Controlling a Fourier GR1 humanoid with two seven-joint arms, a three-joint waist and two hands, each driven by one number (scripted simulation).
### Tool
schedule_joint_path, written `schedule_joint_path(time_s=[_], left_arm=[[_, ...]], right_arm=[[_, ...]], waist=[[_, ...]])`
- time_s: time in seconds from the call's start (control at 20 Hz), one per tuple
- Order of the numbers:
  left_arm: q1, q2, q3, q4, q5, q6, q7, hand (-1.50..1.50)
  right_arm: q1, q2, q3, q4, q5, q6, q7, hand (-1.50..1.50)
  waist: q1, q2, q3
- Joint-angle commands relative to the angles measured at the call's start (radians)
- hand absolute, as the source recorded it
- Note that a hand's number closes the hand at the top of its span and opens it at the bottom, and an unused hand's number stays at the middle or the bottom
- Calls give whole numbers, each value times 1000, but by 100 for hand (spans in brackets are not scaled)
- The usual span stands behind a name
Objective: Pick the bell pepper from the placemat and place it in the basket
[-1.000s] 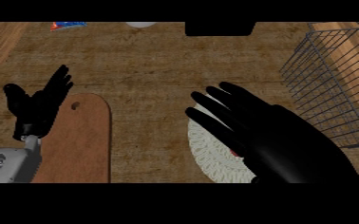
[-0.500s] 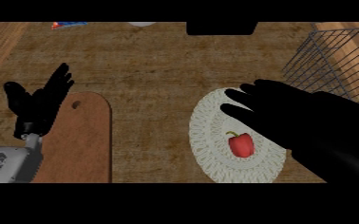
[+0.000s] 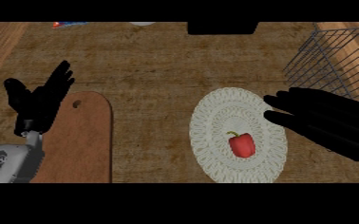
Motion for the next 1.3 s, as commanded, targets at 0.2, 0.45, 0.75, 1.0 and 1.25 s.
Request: schedule_joint_path(time_s=[0.2, 0.45, 0.75, 1.0, 1.25], left_arm=[[47, -22, 34, 1, -32, -23, -48, 0], [11, -45, 31, 3, -39, -30, -5, 0], [-4, -10, 73, 5, -46, -72, 12, 0], [-22, -72, 63, -32, -81, -46, 56, 0], [-23, -84, 96, 44, -97, -86, -7, 0]], right_arm=[[225, 114, -66, 76, 377, 39, -423, -150], [327, 188, 94, 129, 658, -174, -620, -150], [305, 322, 202, 341, 745, -351, -710, -150], [279, 335, 227, 506, 876, -407, -772, -150], [237, 386, 292, 609, 984, -419, -750, -150]], waist=[[11, 4, 2], [9, 3, 1], [11, 2, 0], [10, 1, 0], [9, 2, -1]])
